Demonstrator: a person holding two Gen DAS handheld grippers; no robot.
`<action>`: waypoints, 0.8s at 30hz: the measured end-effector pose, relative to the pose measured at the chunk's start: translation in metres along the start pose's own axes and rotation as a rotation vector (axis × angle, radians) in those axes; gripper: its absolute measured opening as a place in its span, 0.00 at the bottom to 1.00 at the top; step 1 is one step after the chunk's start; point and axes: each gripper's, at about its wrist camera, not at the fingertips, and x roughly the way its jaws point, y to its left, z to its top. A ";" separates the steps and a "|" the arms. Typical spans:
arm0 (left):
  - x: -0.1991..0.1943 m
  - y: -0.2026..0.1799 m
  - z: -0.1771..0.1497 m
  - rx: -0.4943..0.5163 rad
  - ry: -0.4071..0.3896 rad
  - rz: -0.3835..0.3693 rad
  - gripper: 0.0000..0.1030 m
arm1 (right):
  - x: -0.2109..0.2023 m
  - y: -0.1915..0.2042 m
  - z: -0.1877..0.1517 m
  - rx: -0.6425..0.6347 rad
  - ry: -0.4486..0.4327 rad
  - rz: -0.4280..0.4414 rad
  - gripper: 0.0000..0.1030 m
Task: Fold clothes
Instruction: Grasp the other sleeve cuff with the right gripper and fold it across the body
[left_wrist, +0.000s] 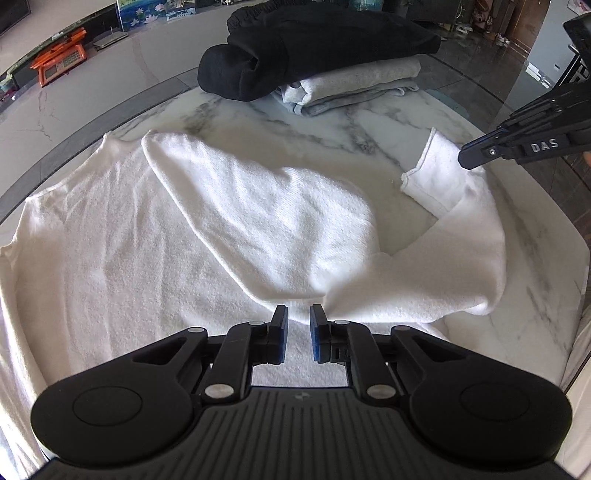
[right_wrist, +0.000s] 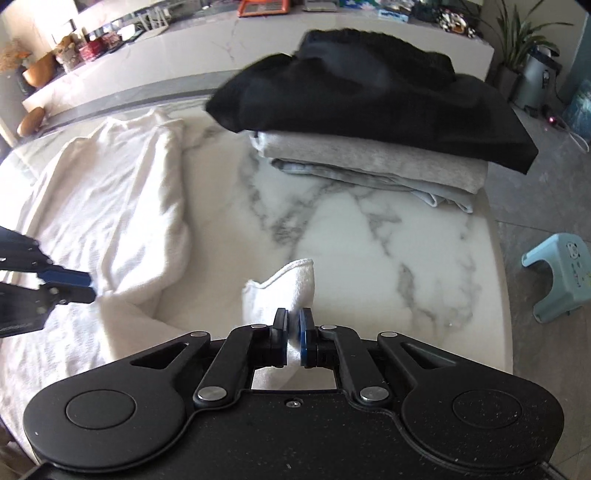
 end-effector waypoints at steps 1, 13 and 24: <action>-0.007 0.000 -0.004 0.005 -0.001 0.009 0.11 | -0.009 0.008 -0.003 -0.014 -0.008 0.017 0.05; -0.087 -0.008 -0.088 -0.110 -0.059 -0.007 0.12 | -0.110 0.124 -0.067 -0.131 -0.031 0.281 0.05; -0.106 -0.027 -0.140 -0.167 -0.074 -0.058 0.12 | -0.102 0.174 -0.121 -0.168 0.055 0.337 0.08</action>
